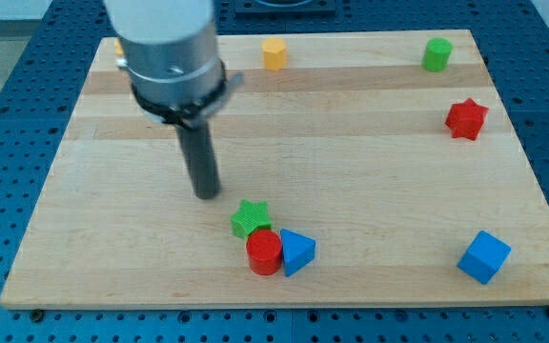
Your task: Move the yellow heart towards the green star
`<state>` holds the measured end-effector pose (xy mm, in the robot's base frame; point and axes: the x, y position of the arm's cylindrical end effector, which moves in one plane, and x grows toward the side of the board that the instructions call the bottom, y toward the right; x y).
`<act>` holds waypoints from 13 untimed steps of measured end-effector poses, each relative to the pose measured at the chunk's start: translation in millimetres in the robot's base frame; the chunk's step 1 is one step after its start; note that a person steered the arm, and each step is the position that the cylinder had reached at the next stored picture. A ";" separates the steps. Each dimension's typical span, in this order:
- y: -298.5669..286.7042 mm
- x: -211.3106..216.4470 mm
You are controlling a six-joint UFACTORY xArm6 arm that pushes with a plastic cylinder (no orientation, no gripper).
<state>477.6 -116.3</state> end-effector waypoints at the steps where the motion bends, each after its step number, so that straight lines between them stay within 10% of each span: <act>1: -55.0 -42.5; 4: -188.4 -169.6; 8: -182.3 -285.8; 10: -149.3 -239.5; 13: -67.9 -25.0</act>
<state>452.6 -184.2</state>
